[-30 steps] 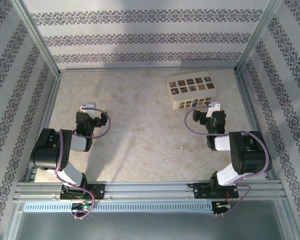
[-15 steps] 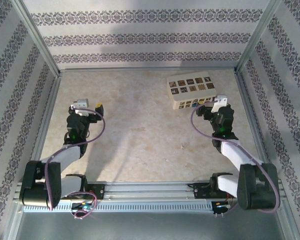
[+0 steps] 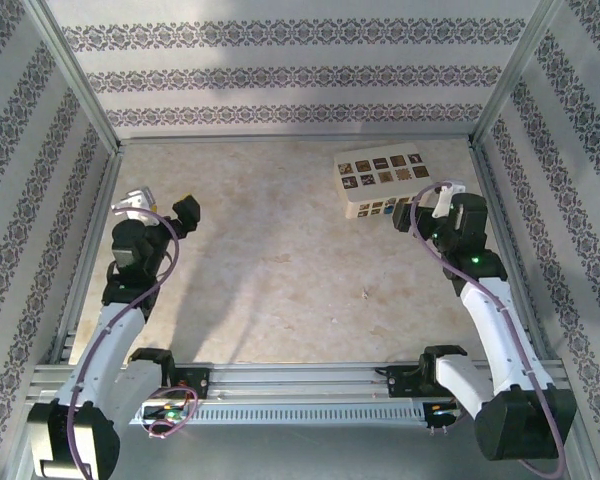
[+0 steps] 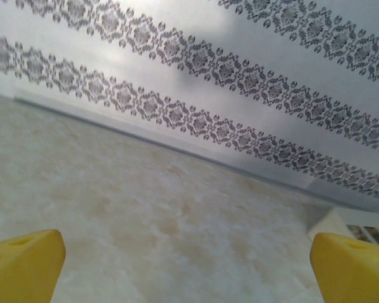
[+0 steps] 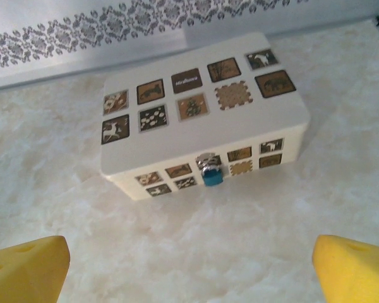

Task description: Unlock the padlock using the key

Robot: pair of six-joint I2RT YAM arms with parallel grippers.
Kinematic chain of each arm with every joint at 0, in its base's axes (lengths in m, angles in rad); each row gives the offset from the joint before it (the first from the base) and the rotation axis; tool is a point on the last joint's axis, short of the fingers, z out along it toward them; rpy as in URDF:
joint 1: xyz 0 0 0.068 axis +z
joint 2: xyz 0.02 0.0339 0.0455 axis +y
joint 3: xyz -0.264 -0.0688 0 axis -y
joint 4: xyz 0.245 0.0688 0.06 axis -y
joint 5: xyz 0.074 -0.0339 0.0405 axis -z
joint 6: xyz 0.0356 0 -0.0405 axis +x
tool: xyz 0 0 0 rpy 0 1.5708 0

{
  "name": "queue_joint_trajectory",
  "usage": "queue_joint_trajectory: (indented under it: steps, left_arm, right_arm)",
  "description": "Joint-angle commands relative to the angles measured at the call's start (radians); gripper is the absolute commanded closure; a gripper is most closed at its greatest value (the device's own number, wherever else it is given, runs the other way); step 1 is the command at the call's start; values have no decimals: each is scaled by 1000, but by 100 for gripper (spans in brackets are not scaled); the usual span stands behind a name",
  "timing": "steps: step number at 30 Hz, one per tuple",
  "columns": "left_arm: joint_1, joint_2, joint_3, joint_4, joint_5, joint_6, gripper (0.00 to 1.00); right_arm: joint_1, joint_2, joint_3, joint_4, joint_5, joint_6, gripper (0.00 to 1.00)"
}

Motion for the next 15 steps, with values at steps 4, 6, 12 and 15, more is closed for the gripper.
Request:
queue_joint_trajectory:
  steps: [4, 6, 12, 15]
  left_arm:
    - [-9, 73, 81, -257, 152, -256, 1]
    - [-19, 104, 90, -257, 197, -307, 1]
    - [-67, 196, 121, -249, 245, -415, 1]
    - [-100, 233, 134, -235, 237, -429, 0]
  right_arm:
    - [-18, 36, 76, -172, -81, 57, 2]
    - [-25, 51, 84, -175, -90, 64, 2]
    - [-45, 104, 112, -176, -96, 65, 1]
    - [-54, 137, 130, -172, -99, 71, 1]
